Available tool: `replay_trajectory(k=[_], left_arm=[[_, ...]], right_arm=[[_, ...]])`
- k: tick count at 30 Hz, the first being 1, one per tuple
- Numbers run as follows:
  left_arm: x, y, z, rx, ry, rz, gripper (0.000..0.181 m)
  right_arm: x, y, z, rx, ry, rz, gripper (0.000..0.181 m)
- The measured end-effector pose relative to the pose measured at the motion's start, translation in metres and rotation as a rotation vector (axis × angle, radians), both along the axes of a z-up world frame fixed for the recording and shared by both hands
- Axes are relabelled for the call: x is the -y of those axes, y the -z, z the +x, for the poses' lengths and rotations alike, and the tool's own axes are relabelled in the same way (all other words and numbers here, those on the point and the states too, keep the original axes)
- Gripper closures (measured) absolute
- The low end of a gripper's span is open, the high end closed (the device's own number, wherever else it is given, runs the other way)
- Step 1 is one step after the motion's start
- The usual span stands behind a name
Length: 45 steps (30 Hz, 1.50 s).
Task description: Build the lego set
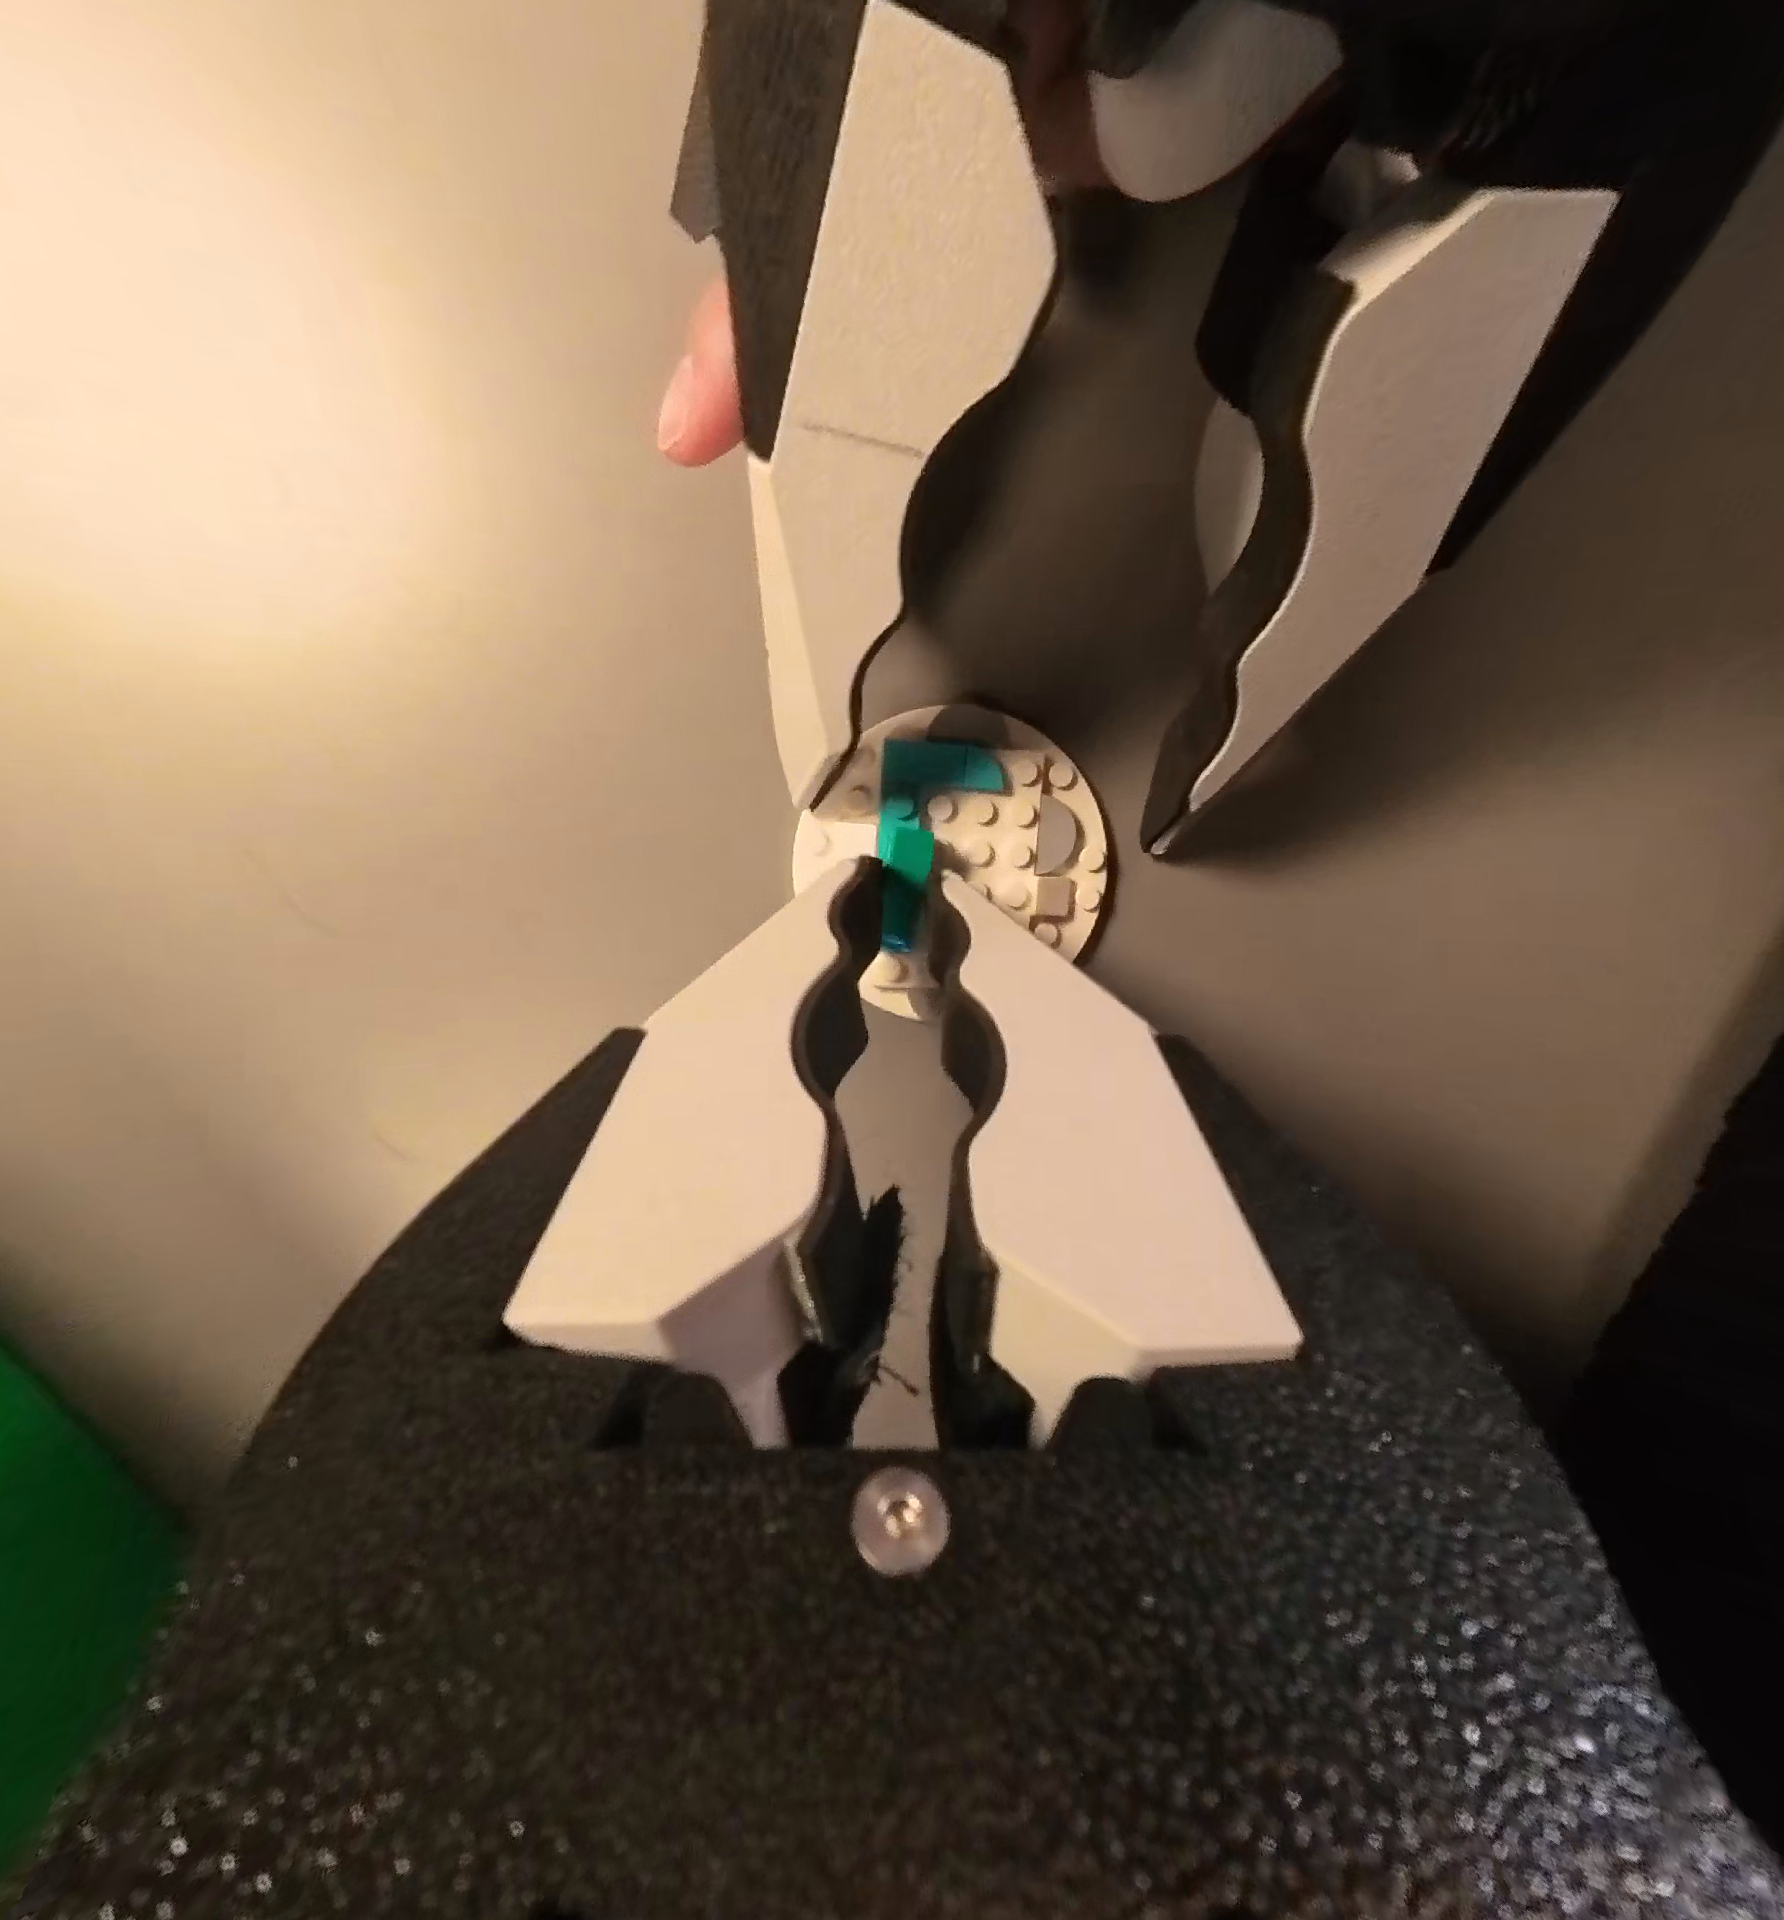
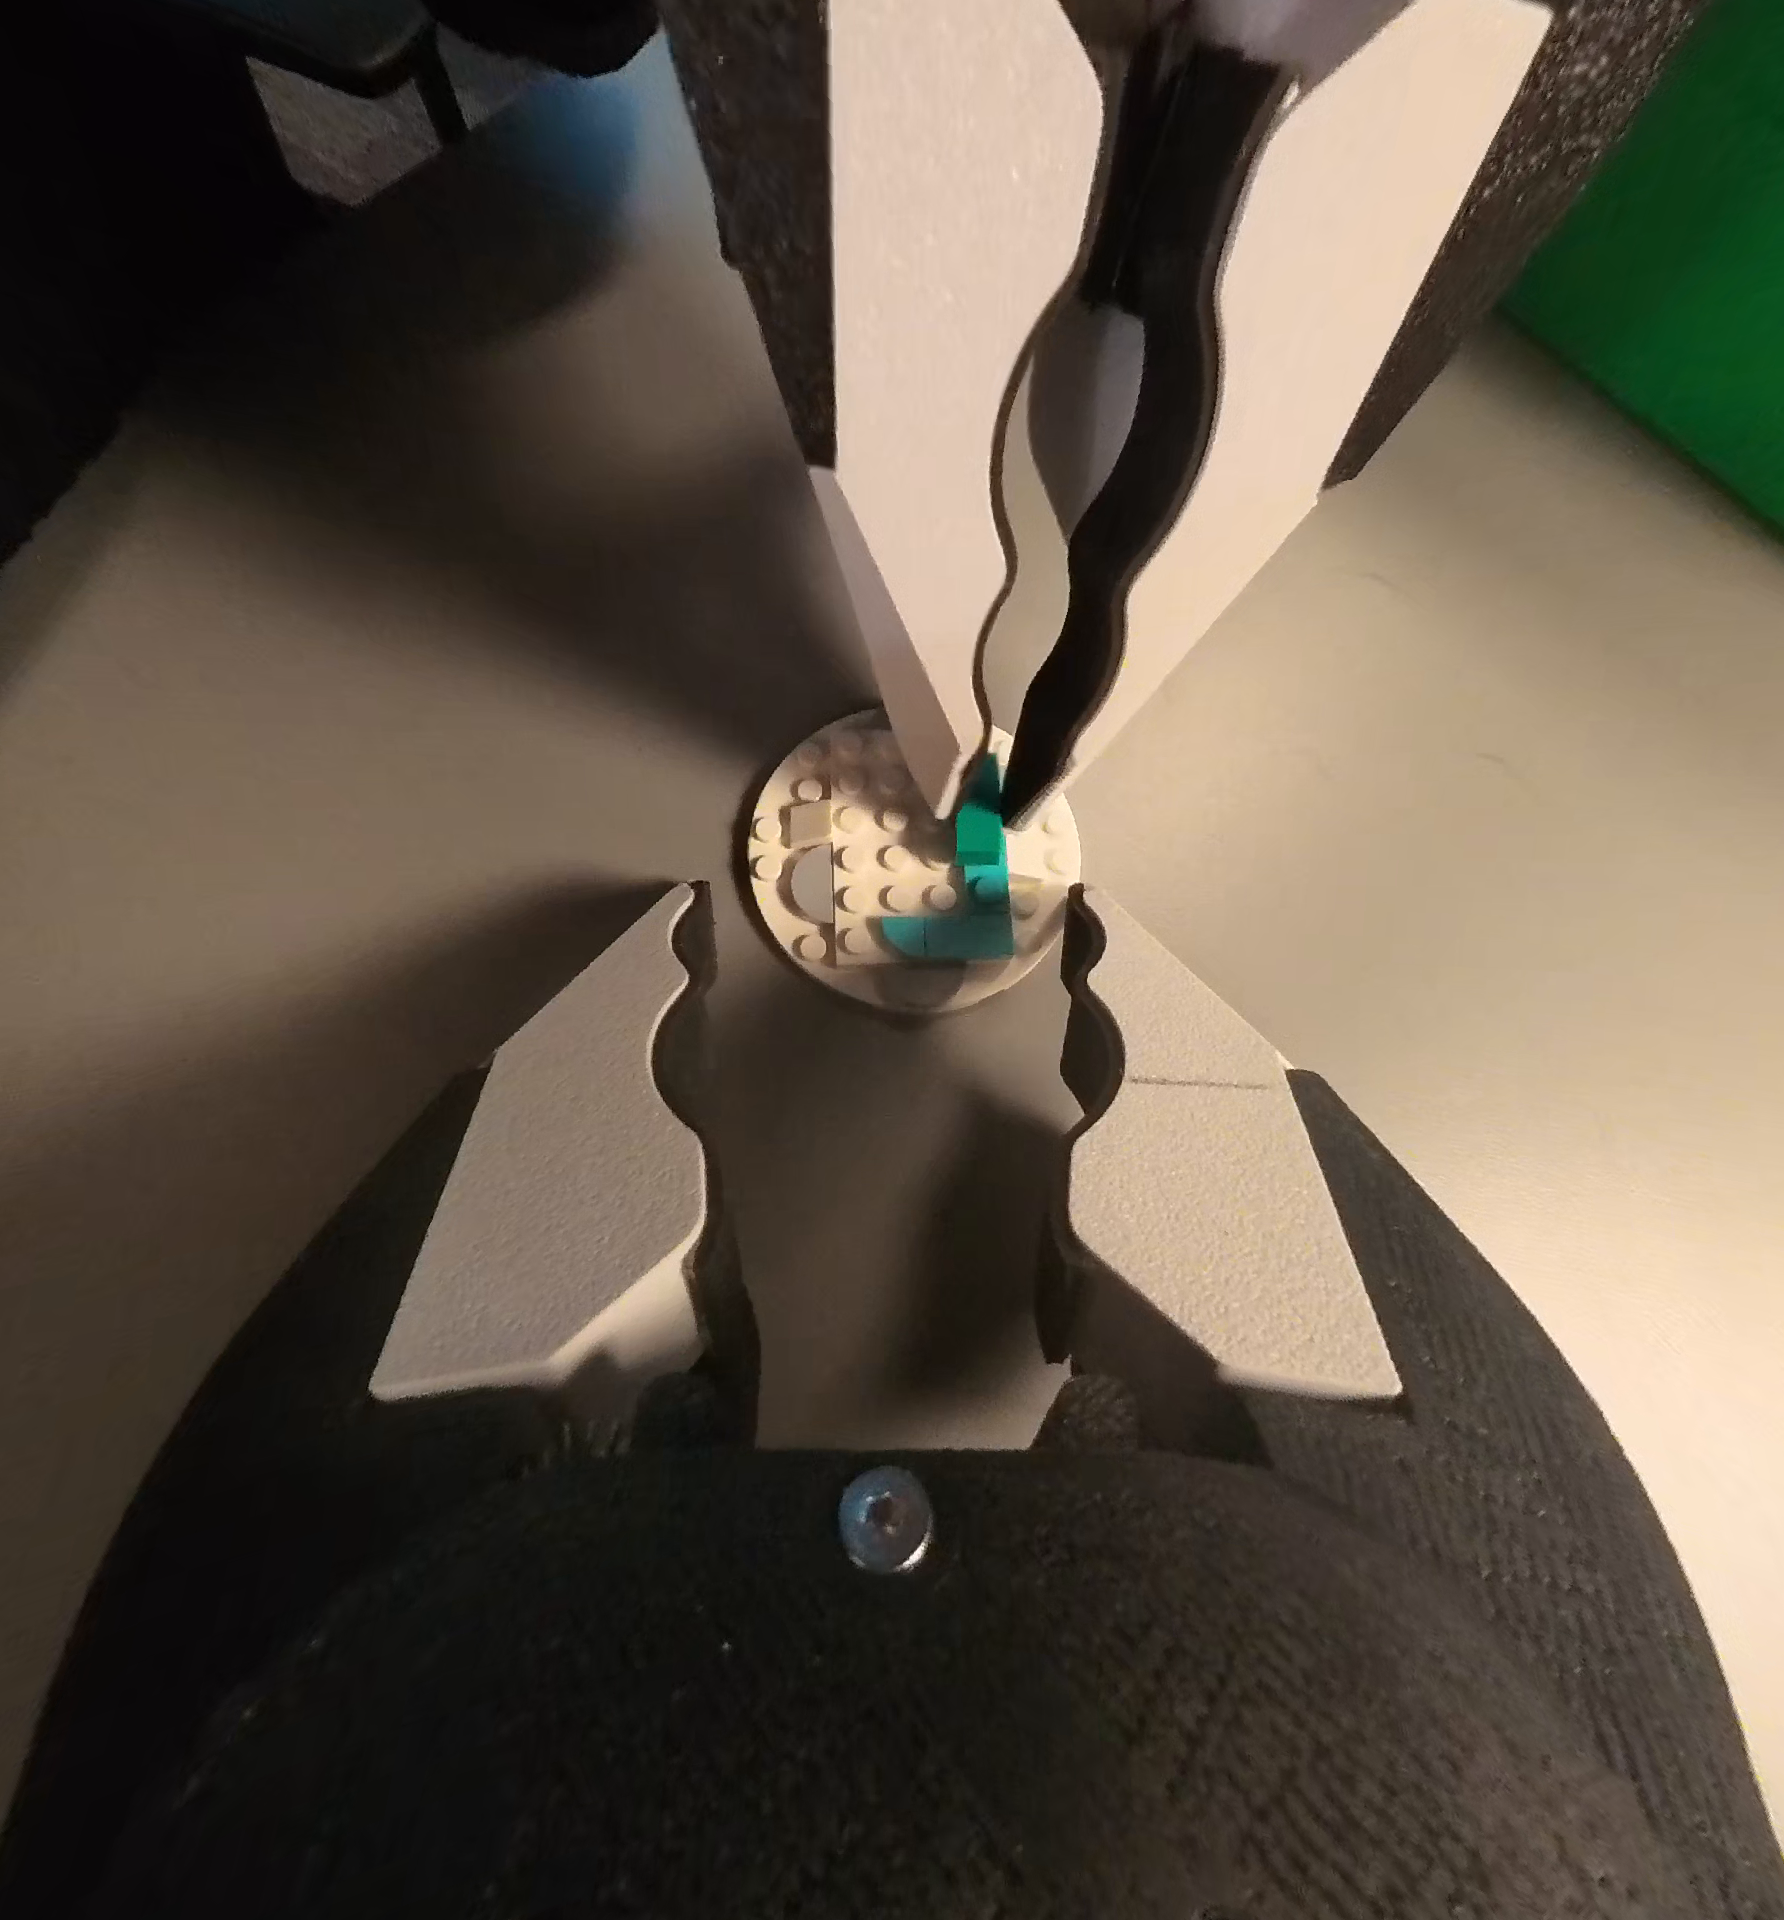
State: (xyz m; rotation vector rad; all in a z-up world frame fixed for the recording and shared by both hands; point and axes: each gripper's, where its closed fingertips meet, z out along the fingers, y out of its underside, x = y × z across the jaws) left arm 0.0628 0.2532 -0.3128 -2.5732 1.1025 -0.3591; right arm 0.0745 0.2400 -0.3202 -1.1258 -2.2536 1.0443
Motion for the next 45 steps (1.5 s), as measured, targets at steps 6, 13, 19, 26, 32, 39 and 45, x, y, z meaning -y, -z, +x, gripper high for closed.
replay_trajectory(k=[6,13,19,26,32,39,45], left_arm=[[0.000,0.000,0.002,0.005,-0.015,0.007,0.175],[0.001,0.003,0.000,0.001,-0.043,-0.017,0.166],[0.001,0.000,-0.002,-0.002,-0.050,0.003,0.154],[0.005,-0.013,-0.004,0.121,-0.100,0.091,0.081],[0.018,-0.015,0.011,0.292,-0.088,0.184,0.053],[0.028,-0.019,0.008,0.344,-0.085,0.295,0.064],[0.034,-0.020,0.001,0.383,-0.104,0.291,0.065]], right_arm=[[-0.001,0.000,-0.001,0.002,0.007,-0.004,0.116],[-0.001,0.000,0.000,0.001,0.007,-0.005,0.118],[-0.001,0.000,0.000,0.002,0.007,-0.007,0.119],[-0.001,0.000,0.000,0.003,0.002,-0.010,0.118],[-0.001,0.001,0.000,0.005,0.002,0.001,0.107],[-0.004,-0.002,-0.011,-0.022,-0.004,0.007,0.100],[-0.003,0.001,-0.015,0.004,-0.093,0.006,0.096]])
